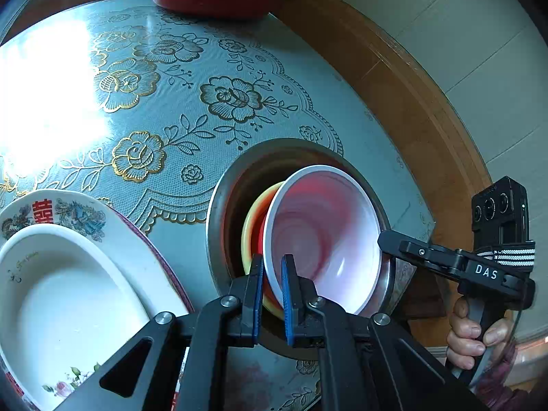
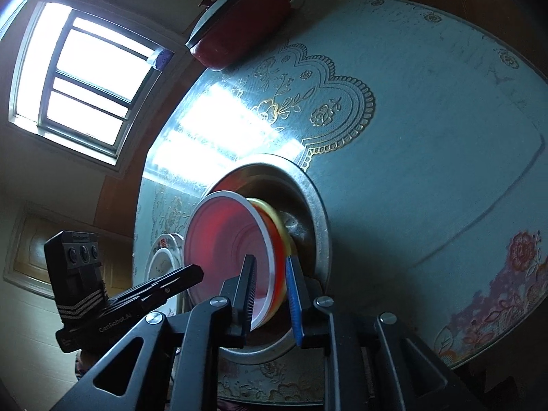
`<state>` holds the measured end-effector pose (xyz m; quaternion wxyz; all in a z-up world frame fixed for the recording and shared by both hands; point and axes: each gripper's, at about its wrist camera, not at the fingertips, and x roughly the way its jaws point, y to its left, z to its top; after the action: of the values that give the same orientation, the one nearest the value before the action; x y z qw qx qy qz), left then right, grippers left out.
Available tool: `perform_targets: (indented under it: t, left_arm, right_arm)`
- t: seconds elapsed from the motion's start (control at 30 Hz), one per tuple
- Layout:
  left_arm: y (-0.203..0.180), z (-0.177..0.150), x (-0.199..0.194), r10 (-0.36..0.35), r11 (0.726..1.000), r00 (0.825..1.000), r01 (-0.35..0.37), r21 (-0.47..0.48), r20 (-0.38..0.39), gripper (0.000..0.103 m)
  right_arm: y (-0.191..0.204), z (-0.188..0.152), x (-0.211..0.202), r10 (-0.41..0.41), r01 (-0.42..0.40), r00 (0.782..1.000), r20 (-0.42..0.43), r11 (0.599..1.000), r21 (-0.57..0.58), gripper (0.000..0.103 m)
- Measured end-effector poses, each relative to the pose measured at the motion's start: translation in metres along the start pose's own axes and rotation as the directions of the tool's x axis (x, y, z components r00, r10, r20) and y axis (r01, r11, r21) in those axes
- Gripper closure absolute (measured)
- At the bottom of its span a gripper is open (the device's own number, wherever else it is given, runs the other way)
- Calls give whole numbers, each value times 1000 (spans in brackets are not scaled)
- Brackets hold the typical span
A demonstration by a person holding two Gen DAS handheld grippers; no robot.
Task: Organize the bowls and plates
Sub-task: 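Lower the red bowl into the yellow bowl with both tools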
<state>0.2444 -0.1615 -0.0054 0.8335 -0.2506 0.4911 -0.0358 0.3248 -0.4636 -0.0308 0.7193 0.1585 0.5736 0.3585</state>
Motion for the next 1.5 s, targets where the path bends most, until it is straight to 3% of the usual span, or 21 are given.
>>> perform_targets:
  t: [0.23, 0.43, 0.83, 0.93, 1.2, 1.3, 1.5]
  left_arm:
    - [3, 3, 2, 13, 1000, 1000, -13, -18, 13, 91]
    - [0, 0, 0, 36, 999, 999, -36, 5, 32, 85]
    - [-4, -4, -2, 114, 991, 989, -120, 57, 93, 84]
    - [-5, -3, -1, 128, 989, 986, -135, 63, 106, 84]
    - [-12, -5, 5, 160, 979, 978, -174, 110, 132, 84]
    - [-13, -4, 10, 154, 979, 981, -168, 116, 120, 84]
    - [-13, -4, 13, 168, 977, 979, -181, 110, 114, 84]
  right_arm:
    - [11, 5, -3, -98, 104, 993, 68, 990, -91, 89]
    - [18, 5, -3, -61, 68, 996, 58, 989, -130, 87]
    - [33, 4, 14, -121, 125, 992, 34, 965, -232, 83]
    - [39, 2, 22, -196, 203, 979, 51, 933, -297, 84]
    - [61, -2, 31, -373, 404, 913, 167, 760, -509, 89]
    - [61, 0, 31, -381, 412, 909, 172, 751, -516, 89]
    - [59, 4, 28, -354, 384, 922, 158, 777, -500, 89]
